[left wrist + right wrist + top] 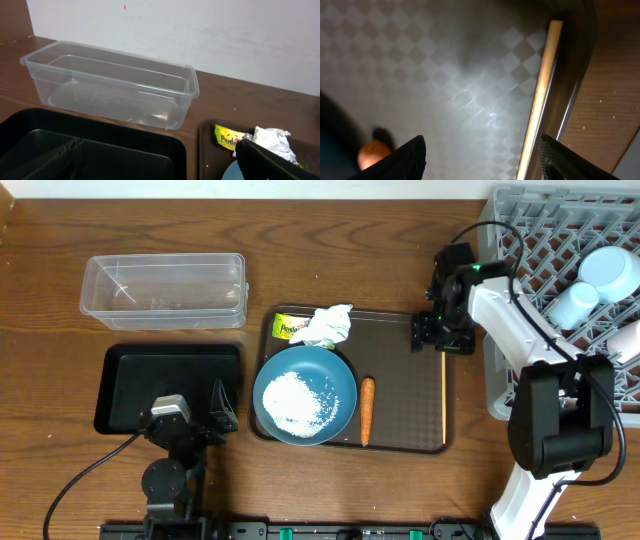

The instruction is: Sort waste into correct bins and load items into the dishwasher rack

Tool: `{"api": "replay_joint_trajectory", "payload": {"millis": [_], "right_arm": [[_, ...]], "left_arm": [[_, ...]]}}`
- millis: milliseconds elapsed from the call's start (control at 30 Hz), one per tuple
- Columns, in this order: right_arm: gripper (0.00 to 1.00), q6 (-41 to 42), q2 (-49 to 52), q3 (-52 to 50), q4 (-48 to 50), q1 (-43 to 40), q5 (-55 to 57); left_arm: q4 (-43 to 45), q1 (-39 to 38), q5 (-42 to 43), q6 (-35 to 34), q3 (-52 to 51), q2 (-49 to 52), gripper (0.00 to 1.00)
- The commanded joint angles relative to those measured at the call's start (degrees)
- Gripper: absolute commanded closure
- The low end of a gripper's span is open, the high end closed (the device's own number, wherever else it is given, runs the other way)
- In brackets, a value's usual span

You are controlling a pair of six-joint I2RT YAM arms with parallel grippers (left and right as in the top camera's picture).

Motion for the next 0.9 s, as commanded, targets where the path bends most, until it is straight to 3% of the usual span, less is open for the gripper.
{"api": "replay_joint_trajectory", "payload": {"millis": [0,867], "right_arm": [[0.28,1.6,0.0,-2.6,1.5,0.3,1.7],[0.3,2.6,0.0,-8.5,9.7,1.1,3.3]], "left_arm": [[-1.1,-0.1,-1.1,0.3,-1.7,-0.3,0.02],[-1.1,-0.1,-1.1,0.3,-1.7,-0.3,0.02]]}}
